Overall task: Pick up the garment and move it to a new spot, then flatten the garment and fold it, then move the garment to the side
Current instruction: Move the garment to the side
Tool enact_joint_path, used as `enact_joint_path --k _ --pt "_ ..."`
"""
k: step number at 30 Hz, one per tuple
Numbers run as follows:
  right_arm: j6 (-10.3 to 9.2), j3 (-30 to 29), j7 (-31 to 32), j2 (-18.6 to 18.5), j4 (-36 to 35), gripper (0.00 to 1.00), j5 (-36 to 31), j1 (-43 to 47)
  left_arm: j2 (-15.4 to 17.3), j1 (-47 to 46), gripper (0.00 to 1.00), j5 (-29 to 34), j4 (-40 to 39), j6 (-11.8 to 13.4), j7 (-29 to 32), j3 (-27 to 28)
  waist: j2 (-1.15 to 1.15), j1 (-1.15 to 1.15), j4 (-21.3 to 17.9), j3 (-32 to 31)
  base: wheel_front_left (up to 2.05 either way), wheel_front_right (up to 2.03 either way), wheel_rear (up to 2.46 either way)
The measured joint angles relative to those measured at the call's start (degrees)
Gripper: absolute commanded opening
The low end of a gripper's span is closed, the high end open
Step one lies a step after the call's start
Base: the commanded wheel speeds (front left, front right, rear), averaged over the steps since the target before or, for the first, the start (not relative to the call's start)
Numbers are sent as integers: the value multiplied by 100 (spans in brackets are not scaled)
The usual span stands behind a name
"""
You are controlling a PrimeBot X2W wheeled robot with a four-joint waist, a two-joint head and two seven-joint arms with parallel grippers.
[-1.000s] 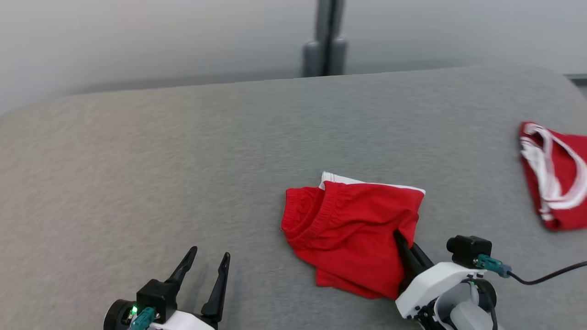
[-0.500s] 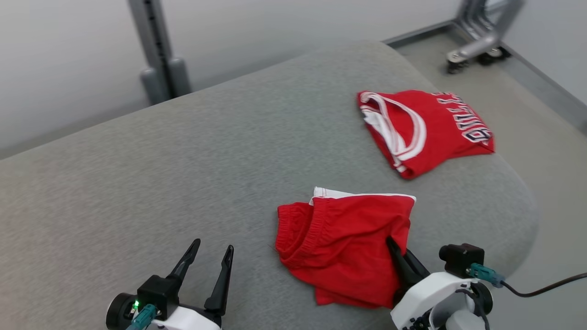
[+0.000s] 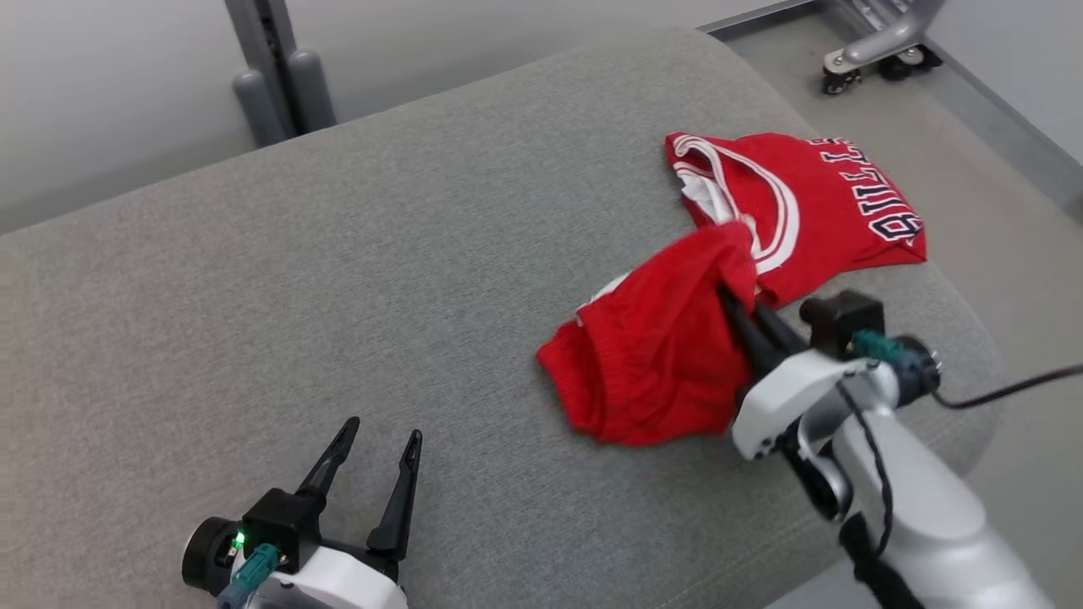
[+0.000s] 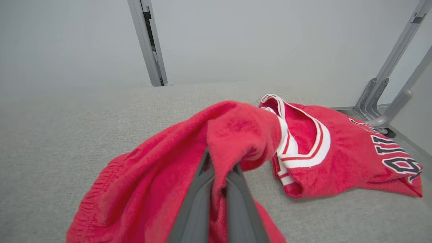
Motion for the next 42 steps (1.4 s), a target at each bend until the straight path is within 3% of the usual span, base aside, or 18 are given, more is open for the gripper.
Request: enact_joint_path --k 6,14,15,16,19,23,27,29,34,42 --pt "0 -602 264 -570 548 0 -664 -1032 142 -120 100 78 -63 -23 0 -14 0 0 458 239 0 0 0" --pt "1 -1739 691 -1777 1369 0 -1694 -1519 256 -320 100 73 -167 -37 0 -66 0 0 1217 530 0 0 0" --pt "0 -1976 720 -1905 1460 34 -1819 -1518 267 -357 100 69 -185 -38 0 -64 0 0 1317 561 0 0 0" --pt "0 -2209 727 -2000 1504 100 -1981 -1519 275 -382 100 60 -212 -45 0 -46 0 0 1411 590 0 0 0" --pt "0 -2974 673 -2070 1512 100 -2385 -1519 308 -385 100 24 -253 -45 0 0 0 0 1649 684 0 0 0" --pt "0 -3941 455 -1873 1265 100 -2993 -1442 312 -385 100 11 -258 -48 0 35 0 0 1861 769 0 0 0" --pt "0 -4785 213 -1310 690 100 -3572 -1328 274 -377 100 -4 -245 -54 0 149 0 0 1932 701 0 0 0" --pt "0 -4925 94 -954 424 100 -3747 -1241 236 -369 100 -7 -242 -54 0 214 0 0 1953 623 0 0 0" --pt "0 -4665 -53 -193 -36 100 -3672 -923 163 -341 100 2 -182 -53 0 367 0 0 2040 392 0 0 0" --pt "0 -3389 -77 25 -1038 100 -2446 387 56 -282 100 31 -4 -9 0 534 0 0 2356 86 0 0 0"
